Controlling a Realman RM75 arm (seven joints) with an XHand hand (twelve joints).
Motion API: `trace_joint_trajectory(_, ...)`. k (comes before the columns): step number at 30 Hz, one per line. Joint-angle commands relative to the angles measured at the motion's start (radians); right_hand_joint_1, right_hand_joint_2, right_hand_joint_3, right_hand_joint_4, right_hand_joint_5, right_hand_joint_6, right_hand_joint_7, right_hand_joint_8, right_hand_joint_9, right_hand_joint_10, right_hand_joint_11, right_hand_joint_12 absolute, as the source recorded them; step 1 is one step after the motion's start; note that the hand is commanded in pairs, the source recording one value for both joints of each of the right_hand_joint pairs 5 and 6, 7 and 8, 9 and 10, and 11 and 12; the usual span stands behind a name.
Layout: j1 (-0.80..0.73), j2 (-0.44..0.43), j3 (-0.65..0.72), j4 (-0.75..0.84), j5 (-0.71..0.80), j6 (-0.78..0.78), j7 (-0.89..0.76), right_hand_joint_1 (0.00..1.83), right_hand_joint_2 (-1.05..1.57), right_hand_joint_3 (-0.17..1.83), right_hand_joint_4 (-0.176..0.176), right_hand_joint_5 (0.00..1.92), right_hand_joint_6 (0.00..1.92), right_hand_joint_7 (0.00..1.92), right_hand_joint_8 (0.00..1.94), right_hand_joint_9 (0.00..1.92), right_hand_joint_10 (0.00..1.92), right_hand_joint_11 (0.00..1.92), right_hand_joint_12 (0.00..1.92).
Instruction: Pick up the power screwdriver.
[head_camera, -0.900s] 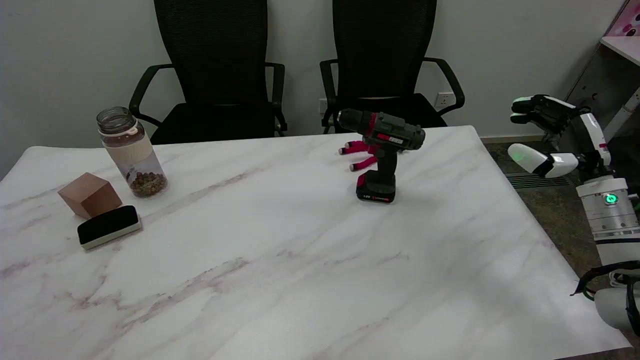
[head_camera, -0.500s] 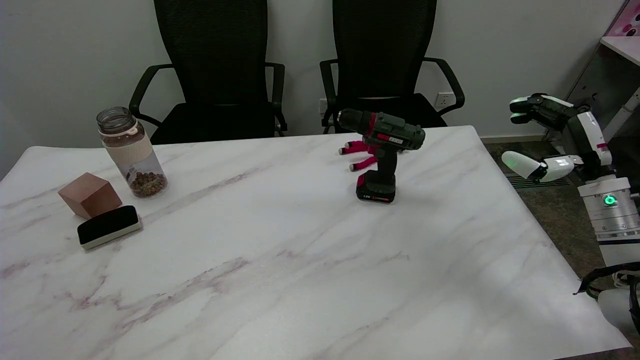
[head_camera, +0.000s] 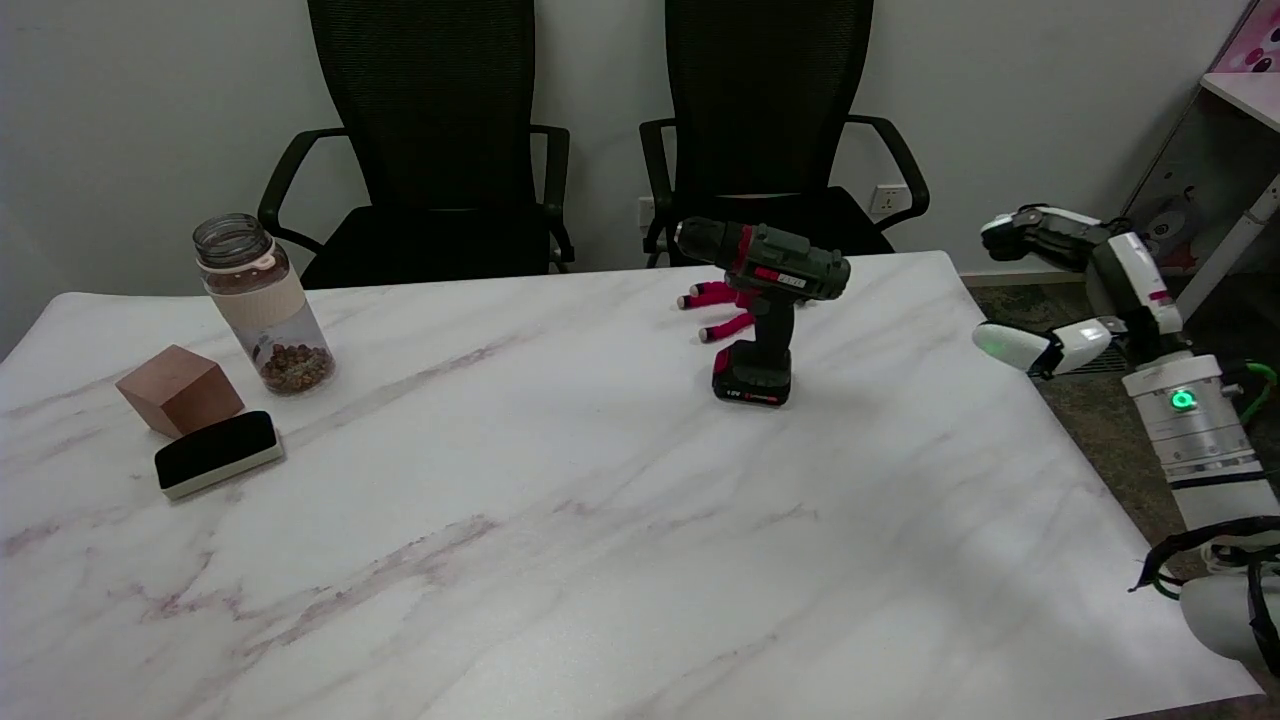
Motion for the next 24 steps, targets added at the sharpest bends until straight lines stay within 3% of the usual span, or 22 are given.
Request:
trace_joint_trajectory(1, 0.069, -0.073, -0.099, -0.143, -0.002, -0.338, -0.019, 0.91, -0.14, 0.94, -0.002, 0.66, 0.66, 0.66, 0.66, 0.49, 0.49, 0.63, 0.63)
trace_joint_trajectory(6, 0.122, -0.164, -0.107, -0.093, 0.003, -0.347, -0.002, 0.91, -0.24, 1.0, 0.018, 0.6, 0.6, 0.6, 0.6, 0.44, 0.44, 0.53, 0.53)
trace_joint_trajectory(11, 0.184, -0.227, -0.148, -0.027, 0.004, -0.401, 0.122, 0.91, -0.3, 1.01, 0.054, 0.57, 0.57, 0.57, 0.57, 0.41, 0.41, 0.47, 0.47)
trace_joint_trajectory(24, 0.307, -0.321, -0.247, 0.031, 0.001, -0.495, 0.213, 0.9, -0.34, 0.95, 0.113, 0.51, 0.51, 0.51, 0.51, 0.36, 0.36, 0.39, 0.39)
